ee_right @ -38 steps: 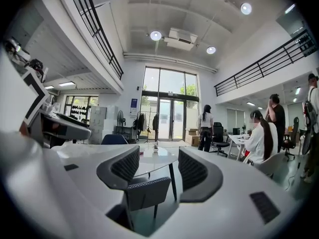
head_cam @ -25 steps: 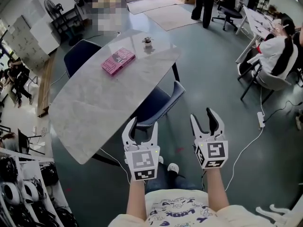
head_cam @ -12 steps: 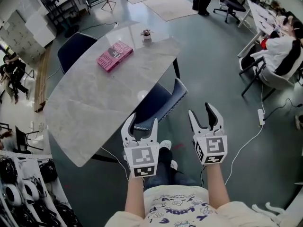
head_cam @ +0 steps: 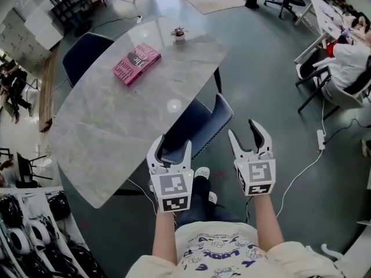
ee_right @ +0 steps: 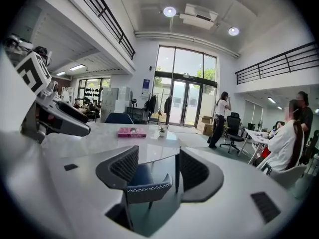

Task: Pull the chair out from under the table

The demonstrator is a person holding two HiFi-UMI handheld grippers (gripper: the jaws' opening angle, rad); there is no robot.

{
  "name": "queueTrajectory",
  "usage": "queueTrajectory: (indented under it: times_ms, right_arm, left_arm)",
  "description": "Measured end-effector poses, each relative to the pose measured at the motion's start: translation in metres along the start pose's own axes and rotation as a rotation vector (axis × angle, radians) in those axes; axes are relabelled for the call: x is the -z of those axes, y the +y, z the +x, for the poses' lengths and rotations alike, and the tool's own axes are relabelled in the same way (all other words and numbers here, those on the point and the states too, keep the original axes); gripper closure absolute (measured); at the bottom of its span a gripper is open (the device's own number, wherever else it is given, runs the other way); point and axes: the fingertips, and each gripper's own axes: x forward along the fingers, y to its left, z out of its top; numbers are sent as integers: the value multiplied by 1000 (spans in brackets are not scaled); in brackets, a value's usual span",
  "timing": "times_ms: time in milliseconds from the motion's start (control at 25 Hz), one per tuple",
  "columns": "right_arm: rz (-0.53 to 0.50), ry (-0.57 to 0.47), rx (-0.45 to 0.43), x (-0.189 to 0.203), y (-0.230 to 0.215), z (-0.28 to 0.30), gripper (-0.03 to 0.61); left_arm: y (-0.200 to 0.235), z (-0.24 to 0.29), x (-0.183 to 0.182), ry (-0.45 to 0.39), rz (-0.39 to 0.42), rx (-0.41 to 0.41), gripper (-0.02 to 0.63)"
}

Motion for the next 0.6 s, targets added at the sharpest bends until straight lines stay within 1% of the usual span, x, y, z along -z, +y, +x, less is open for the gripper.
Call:
queueTrajectory:
  times_ms: [160, 280, 440, 600]
  right_arm:
    - [-44, 44, -33, 8, 2, 21, 318]
    - [-83, 73, -75, 16, 8, 35, 313]
    - [-184, 139, -127, 40, 14, 45, 313]
    - [-232, 181, -161, 59, 16, 55, 313]
  left_arm:
    - [2, 17, 4, 35, 7, 15, 328]
    - [0, 31, 13, 68, 20, 39, 324]
    - [-10, 43, 30, 131, 44, 87, 318]
    - [-23, 55, 47, 181, 74, 148, 313]
